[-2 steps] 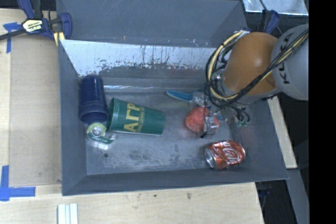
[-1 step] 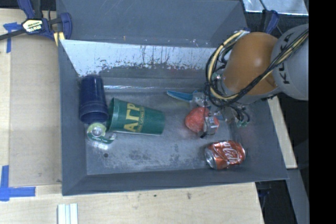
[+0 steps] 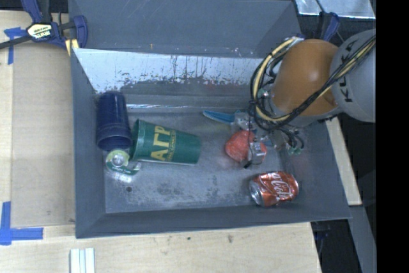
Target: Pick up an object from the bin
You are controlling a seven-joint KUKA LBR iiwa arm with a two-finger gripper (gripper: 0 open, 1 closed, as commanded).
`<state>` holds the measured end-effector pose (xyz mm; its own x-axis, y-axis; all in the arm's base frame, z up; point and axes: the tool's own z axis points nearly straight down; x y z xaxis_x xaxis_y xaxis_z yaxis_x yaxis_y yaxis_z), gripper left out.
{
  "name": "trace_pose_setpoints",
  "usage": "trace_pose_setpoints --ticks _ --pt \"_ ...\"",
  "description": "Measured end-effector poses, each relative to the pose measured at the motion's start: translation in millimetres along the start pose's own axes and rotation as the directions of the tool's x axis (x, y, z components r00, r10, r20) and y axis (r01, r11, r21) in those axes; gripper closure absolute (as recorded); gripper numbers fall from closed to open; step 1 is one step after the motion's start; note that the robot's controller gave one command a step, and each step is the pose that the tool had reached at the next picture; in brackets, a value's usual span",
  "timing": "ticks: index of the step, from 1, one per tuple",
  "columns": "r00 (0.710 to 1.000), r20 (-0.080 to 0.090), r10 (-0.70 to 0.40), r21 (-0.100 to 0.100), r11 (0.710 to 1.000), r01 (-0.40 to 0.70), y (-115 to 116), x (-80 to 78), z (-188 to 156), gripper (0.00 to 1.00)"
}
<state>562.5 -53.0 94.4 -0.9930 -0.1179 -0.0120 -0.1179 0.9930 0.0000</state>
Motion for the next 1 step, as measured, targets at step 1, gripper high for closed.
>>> trace_pose_setpoints --ticks 1 --pt "1.000 0.000 0.000 0.000 1.000 0.000 0.0 0.0 0.0 1.00"
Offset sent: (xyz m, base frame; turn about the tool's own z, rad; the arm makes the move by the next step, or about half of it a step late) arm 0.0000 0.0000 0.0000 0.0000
